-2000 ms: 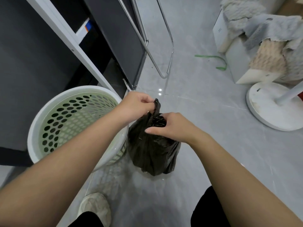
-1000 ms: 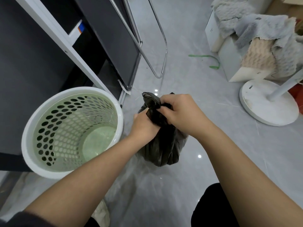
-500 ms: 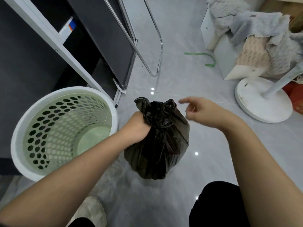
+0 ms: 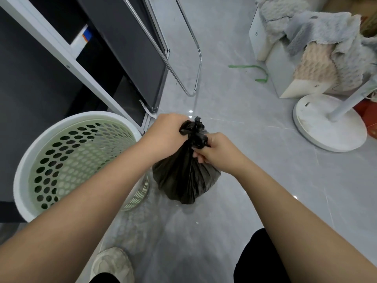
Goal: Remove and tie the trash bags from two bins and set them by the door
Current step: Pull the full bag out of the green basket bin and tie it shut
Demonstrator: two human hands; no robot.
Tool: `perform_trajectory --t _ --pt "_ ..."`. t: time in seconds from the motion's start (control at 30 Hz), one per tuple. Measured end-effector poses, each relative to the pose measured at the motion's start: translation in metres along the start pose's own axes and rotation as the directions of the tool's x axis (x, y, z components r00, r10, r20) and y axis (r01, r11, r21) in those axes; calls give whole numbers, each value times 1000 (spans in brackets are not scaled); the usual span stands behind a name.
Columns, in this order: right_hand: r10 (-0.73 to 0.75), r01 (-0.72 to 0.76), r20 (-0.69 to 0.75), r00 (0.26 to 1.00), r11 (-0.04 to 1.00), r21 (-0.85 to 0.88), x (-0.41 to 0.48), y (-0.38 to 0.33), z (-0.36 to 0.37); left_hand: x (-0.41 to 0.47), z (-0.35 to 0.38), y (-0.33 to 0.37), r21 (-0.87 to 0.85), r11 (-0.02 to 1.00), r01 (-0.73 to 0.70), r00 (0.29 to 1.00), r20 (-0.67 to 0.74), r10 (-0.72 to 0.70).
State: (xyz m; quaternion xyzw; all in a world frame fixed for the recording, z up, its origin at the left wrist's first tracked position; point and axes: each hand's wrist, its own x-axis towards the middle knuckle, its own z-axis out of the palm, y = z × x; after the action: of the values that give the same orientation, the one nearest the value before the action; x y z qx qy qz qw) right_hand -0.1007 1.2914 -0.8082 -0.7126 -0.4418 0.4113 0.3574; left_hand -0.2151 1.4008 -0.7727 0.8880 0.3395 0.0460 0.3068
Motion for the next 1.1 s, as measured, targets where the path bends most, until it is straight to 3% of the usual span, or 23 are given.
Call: perform_trajectory --t 0.1,0.23,0.37,0.57,0.77,0.87,0.97,1.03,1.1 --pt "-70 70 -2 998 991 114 3 -4 6 0 -10 10 -134 989 63 998 38 -59" --pt "-82 89 -61 995 990 108 6 -5 10 -4 -18 20 -285 953 103 990 125 -70" --pt "-52 95 -171 984 961 258 7 -11 14 -6 -24 20 -381 917 115 988 138 -67" --pt "-10 87 -291 957 964 251 11 -12 17 -10 -30 18 -479 860 176 976 201 -88" --pt "-106 140 -131 986 948 285 8 -12 18 -12 -40 9 -496 855 150 976 213 -48" --pt "-91 129 -132 987 939 320 9 -8 11 -8 -40 -9 -570 808 149 989 98 -113" --pt "-49 87 -125 991 945 314 9 -5 6 -5 -21 -32 -462 870 173 984 52 -168" --pt "-53 84 -111 992 950 301 9 -5 4 -10 -5 -39 -263 964 41 990 140 -4" --pt "-58 87 -106 993 952 292 8 -4 1 -12 7 -43 -166 983 -84 962 242 123"
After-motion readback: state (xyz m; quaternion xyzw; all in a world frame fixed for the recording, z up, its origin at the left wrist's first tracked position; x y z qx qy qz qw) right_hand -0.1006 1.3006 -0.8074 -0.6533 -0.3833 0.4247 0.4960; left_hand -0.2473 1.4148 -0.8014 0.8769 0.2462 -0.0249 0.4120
